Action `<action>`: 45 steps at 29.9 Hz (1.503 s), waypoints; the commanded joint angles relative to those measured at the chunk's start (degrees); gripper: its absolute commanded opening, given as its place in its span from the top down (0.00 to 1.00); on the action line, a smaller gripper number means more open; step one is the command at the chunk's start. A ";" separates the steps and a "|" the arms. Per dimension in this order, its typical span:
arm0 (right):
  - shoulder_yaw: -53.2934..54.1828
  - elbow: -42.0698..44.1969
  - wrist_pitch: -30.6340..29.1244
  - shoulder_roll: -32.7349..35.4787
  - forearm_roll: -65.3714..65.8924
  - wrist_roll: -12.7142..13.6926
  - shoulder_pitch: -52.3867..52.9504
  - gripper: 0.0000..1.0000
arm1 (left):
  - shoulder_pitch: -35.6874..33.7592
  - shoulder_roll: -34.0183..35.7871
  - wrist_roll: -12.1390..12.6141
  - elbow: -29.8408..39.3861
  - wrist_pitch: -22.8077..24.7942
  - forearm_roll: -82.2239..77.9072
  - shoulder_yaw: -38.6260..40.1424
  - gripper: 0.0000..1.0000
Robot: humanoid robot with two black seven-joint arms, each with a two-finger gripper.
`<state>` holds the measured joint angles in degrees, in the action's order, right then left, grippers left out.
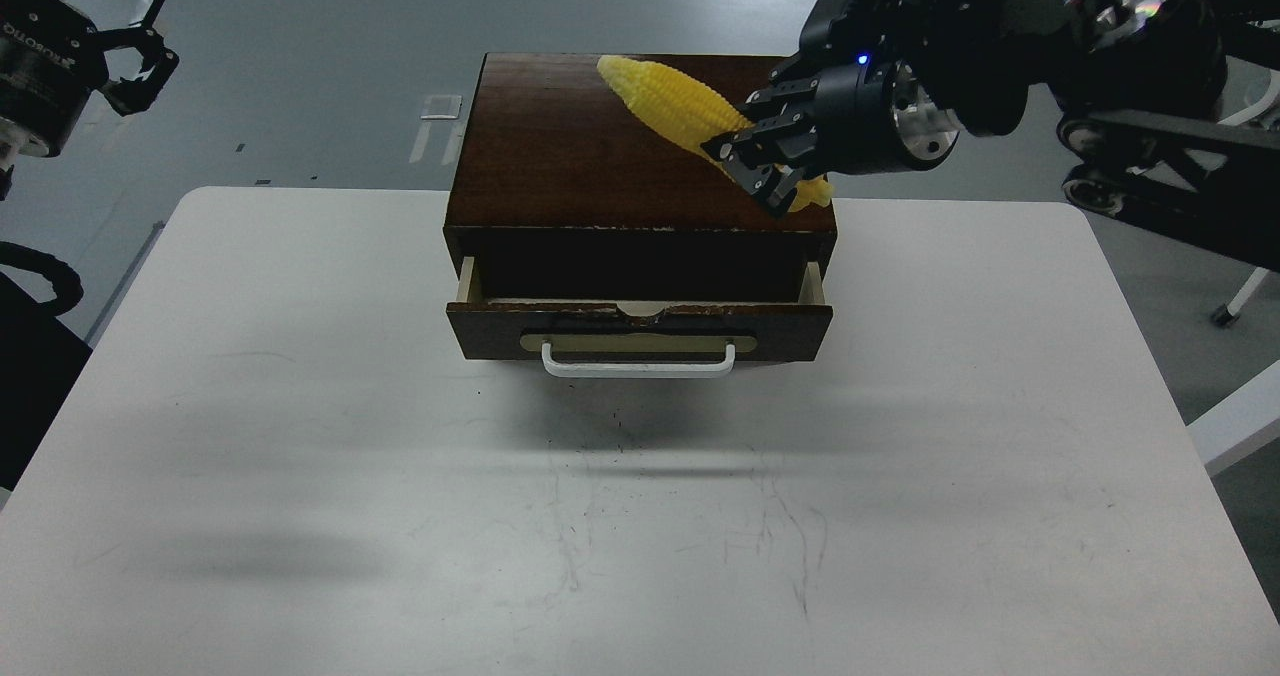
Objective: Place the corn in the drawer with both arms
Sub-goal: 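Lower the corn cob into the open drawer and open the right gripper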
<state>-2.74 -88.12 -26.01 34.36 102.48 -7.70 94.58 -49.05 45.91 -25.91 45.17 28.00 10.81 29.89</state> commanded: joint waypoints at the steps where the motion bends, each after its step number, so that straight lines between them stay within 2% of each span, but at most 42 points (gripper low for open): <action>1: -0.33 -2.84 0.00 -1.05 3.16 0.05 -0.80 0.95 | 0.01 0.32 -0.01 0.01 0.00 0.00 -0.01 0.02; 7: -0.86 -1.45 -0.18 -5.43 13.97 0.14 -4.49 0.93 | 0.10 0.24 -0.28 -0.17 0.00 0.09 0.34 0.02; 15: -0.86 -0.21 -0.18 -8.17 15.73 0.32 -5.37 0.93 | 0.01 0.15 -0.28 -0.26 0.00 0.18 1.40 0.02; 16: -0.86 -0.21 -0.18 -8.43 16.26 0.32 -5.46 0.91 | 0.01 0.15 -0.19 -0.26 0.00 0.09 1.40 0.02; 19: -0.86 -0.21 -0.18 -8.60 16.17 0.32 -6.07 0.74 | 0.10 0.15 -0.10 -0.26 0.00 0.09 1.31 0.02; 26: -0.95 -0.21 -0.18 -8.96 16.26 0.23 -7.21 0.71 | 0.63 0.32 -0.28 -0.26 0.00 0.18 1.31 0.02; 31: -1.13 0.84 -0.18 -8.96 16.44 0.32 -7.39 0.57 | 0.63 0.41 -0.36 -0.35 0.00 0.35 1.31 0.02; 38: -1.39 1.02 -0.18 -8.96 16.35 0.32 -7.48 0.42 | 0.63 0.41 -0.45 -0.35 0.00 0.35 1.31 0.02; 40: -1.30 1.02 -0.18 -9.04 16.35 0.32 -8.00 0.35 | 0.54 0.41 -0.37 -0.35 0.00 0.35 1.31 0.02; 45: -1.39 1.11 -0.18 -8.96 16.35 0.41 -8.27 0.30 | 0.63 0.50 -0.36 -0.35 0.00 0.35 1.31 0.02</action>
<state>-4.15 -87.10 -26.19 25.34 118.84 -7.31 86.53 -48.43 46.33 -26.36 44.82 28.00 11.17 31.20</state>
